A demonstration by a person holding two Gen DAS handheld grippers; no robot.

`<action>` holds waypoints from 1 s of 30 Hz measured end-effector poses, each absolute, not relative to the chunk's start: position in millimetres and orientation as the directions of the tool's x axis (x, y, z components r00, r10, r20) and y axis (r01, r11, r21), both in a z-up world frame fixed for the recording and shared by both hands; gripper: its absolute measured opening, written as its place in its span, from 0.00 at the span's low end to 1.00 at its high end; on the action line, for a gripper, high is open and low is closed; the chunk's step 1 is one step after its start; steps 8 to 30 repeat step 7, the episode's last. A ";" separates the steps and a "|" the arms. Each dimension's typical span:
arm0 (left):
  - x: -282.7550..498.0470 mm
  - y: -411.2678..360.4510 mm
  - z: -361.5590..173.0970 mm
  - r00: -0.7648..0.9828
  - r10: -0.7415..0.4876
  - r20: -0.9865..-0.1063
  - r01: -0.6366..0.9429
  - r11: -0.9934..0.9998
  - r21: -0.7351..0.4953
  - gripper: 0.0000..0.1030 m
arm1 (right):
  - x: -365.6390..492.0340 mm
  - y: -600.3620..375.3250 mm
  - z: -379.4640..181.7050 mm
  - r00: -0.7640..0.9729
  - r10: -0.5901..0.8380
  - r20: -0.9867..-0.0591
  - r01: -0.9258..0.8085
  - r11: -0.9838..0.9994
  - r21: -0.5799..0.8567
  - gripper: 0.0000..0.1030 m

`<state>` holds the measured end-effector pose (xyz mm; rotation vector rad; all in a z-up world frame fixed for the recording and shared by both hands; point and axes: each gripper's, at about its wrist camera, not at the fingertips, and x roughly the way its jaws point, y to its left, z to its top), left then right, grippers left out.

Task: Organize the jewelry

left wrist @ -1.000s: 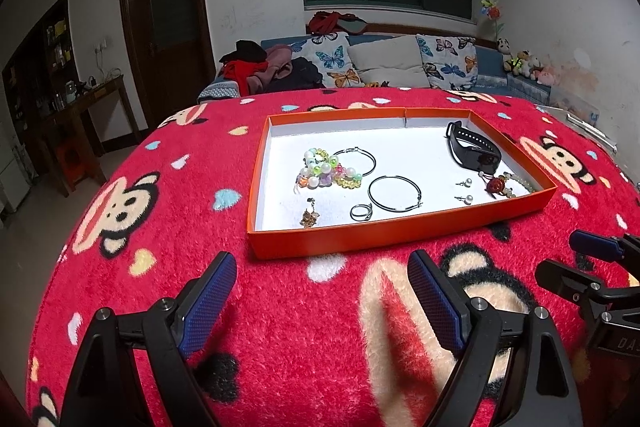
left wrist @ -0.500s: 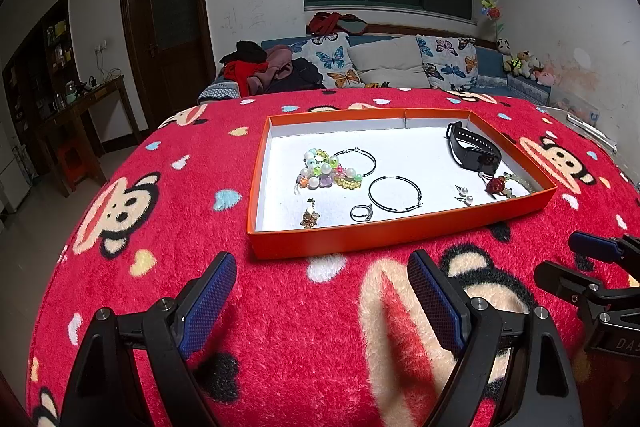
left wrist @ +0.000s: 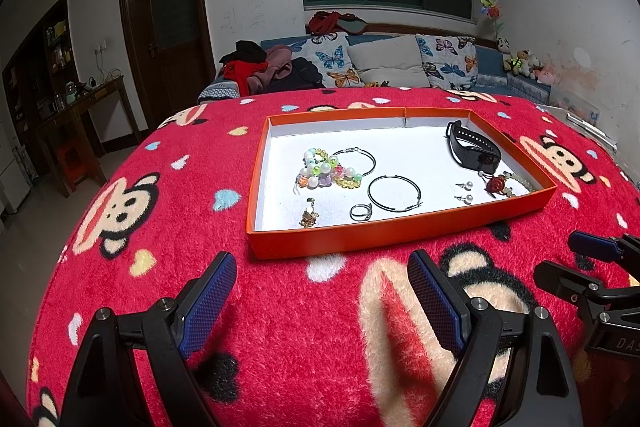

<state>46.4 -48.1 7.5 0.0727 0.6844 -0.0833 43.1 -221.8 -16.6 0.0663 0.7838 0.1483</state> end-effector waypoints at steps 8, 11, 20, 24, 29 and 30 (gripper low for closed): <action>47.5 -48.0 7.2 0.772 -0.050 -0.633 0.103 0.994 0.047 0.91 | 43.3 -221.0 -17.3 0.697 0.157 -0.700 -0.109 0.988 0.113 0.74; 47.5 -48.0 7.2 0.772 -0.050 -0.633 0.103 0.994 0.047 0.91 | 43.3 -221.0 -17.3 0.697 0.157 -0.700 -0.109 0.988 0.113 0.74; 47.5 -48.0 7.2 0.772 -0.050 -0.633 0.103 0.994 0.047 0.91 | 43.3 -221.0 -17.3 0.697 0.157 -0.700 -0.109 0.988 0.113 0.74; 47.5 -48.0 7.2 0.772 -0.050 -0.633 0.103 0.994 0.047 0.91 | 43.3 -221.0 -17.3 0.697 0.157 -0.700 -0.109 0.988 0.113 0.74; 47.5 -48.0 7.2 0.772 -0.050 -0.633 0.103 0.994 0.047 0.91 | 43.3 -221.0 -17.3 0.697 0.157 -0.700 -0.109 0.988 0.113 0.74; 47.5 -48.0 7.2 0.772 -0.050 -0.633 0.103 0.994 0.047 0.91 | 43.3 -221.0 -17.3 0.697 0.157 -0.700 -0.109 0.988 0.113 0.74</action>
